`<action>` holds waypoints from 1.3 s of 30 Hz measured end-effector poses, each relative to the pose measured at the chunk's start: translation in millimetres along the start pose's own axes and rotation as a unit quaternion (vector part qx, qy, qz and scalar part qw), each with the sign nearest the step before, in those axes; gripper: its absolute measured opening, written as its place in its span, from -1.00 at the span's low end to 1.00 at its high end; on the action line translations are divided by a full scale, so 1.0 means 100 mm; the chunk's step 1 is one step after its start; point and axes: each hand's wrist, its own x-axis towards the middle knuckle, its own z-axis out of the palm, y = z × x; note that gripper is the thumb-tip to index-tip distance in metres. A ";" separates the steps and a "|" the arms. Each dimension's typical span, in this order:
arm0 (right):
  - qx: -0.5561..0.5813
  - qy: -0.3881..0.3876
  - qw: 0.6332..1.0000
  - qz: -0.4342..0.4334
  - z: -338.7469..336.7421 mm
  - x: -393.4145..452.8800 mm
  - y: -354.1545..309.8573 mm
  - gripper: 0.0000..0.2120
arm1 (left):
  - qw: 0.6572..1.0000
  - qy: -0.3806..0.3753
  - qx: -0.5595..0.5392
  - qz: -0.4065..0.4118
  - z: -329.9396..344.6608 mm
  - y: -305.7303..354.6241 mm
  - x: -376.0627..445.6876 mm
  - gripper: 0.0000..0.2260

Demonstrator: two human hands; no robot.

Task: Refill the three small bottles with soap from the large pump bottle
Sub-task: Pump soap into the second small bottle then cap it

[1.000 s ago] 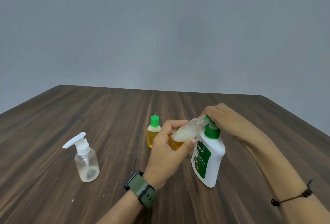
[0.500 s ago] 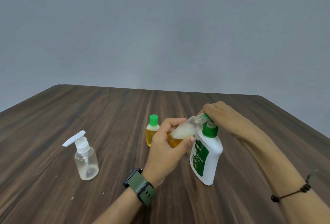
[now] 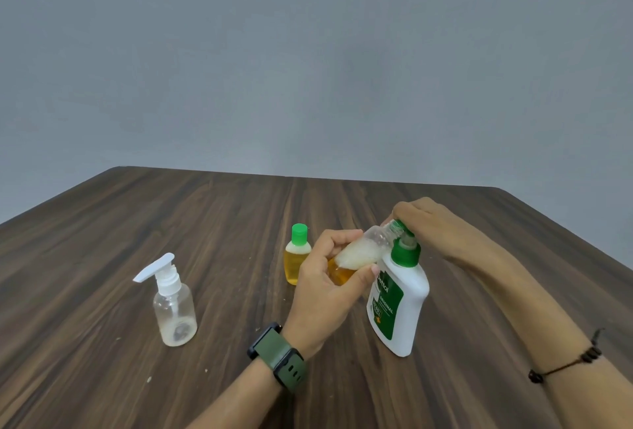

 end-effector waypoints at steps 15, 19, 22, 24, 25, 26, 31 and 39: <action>-0.007 -0.002 1.000 0.002 -0.01 -0.02 -0.04 -0.75 | 1.000 0.009 -0.010 -0.007 0.00 -0.04 0.00 -0.68; 0.016 0.016 1.000 0.009 0.11 -0.06 0.03 -0.61 | 1.000 0.002 0.005 -0.005 -0.01 -0.06 -0.03 -0.69; 0.011 0.016 1.000 0.006 0.13 -0.06 0.05 -0.60 | 1.000 -0.001 0.006 -0.002 -0.01 -0.07 -0.04 -0.69; 0.007 0.014 1.000 0.001 0.09 -0.07 0.02 -0.62 | 1.000 -0.002 -0.004 -0.001 0.00 -0.05 -0.04 -0.69; -0.003 0.014 1.000 0.000 0.06 -0.07 0.00 -0.66 | 1.000 0.000 -0.011 -0.001 0.00 -0.05 -0.03 -0.67; -0.015 0.011 1.000 0.001 0.03 -0.08 -0.03 -0.71 | 1.000 0.002 -0.018 -0.001 0.00 -0.04 -0.02 -0.65; -0.020 0.013 1.000 -0.009 0.03 -0.08 -0.04 -0.75 | 1.000 0.006 -0.014 -0.002 0.01 -0.04 -0.01 -0.66; 0.006 0.011 1.000 -0.005 0.06 -0.05 0.01 -0.62 | 1.000 0.001 -0.004 -0.007 0.01 -0.05 -0.03 -0.69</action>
